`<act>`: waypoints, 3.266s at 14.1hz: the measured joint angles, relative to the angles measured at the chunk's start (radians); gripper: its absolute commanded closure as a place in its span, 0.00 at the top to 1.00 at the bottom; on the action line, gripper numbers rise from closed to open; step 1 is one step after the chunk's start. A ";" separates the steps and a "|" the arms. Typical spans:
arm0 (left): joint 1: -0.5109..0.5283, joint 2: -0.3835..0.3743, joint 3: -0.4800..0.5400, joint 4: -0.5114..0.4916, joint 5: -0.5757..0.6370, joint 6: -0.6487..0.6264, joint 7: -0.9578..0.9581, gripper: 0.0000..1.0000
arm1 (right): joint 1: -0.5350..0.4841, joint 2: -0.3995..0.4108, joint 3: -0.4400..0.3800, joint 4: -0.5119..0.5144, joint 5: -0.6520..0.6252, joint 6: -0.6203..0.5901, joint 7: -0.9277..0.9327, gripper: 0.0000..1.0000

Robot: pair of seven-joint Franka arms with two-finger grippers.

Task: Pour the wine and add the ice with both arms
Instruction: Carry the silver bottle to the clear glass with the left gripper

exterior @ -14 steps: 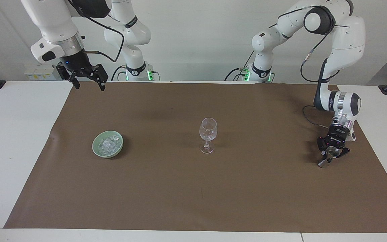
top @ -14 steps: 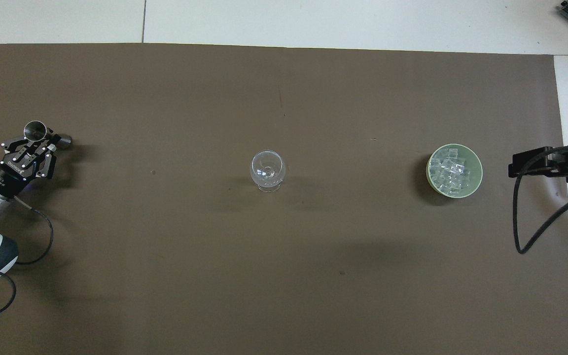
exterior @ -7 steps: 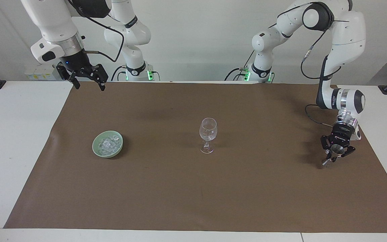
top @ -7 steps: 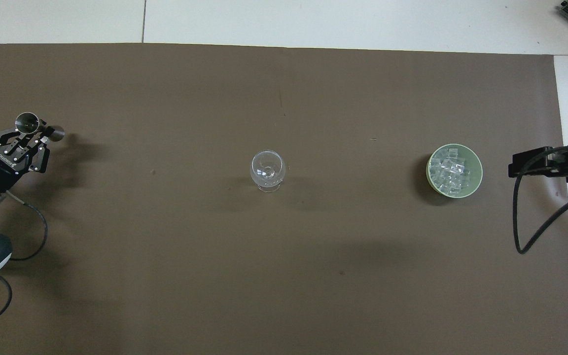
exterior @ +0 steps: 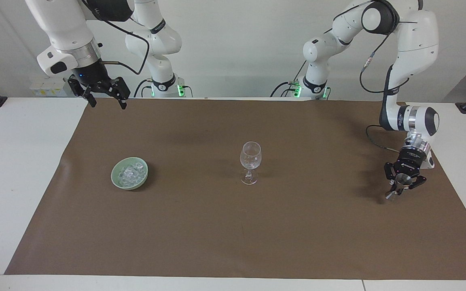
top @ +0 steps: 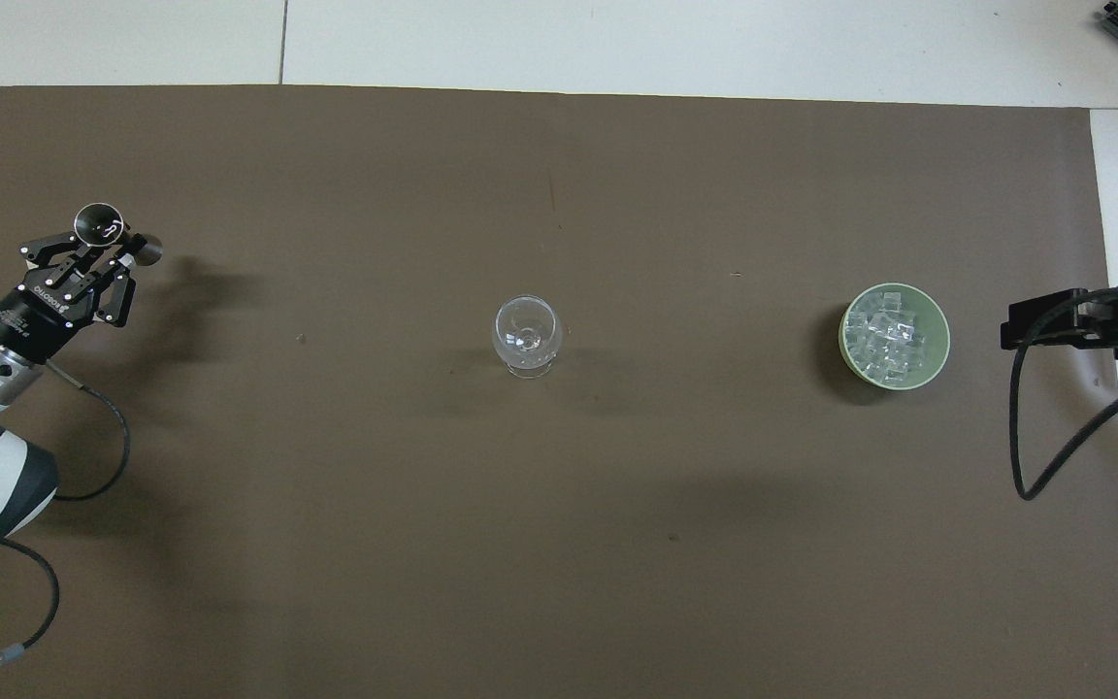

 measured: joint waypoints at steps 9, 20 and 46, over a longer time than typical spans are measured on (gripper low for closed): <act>-0.253 -0.162 -0.003 -0.098 -0.217 0.252 0.000 0.00 | 0.000 0.000 0.000 0.000 0.000 0.000 0.000 1.00; -0.534 -0.286 -0.004 -0.122 -0.328 0.470 0.000 0.00 | 0.000 0.000 0.000 0.000 0.000 0.000 0.000 1.00; -0.742 -0.307 -0.093 -0.020 -0.362 0.825 0.141 0.00 | 0.000 0.000 0.000 0.000 0.000 0.000 0.000 1.00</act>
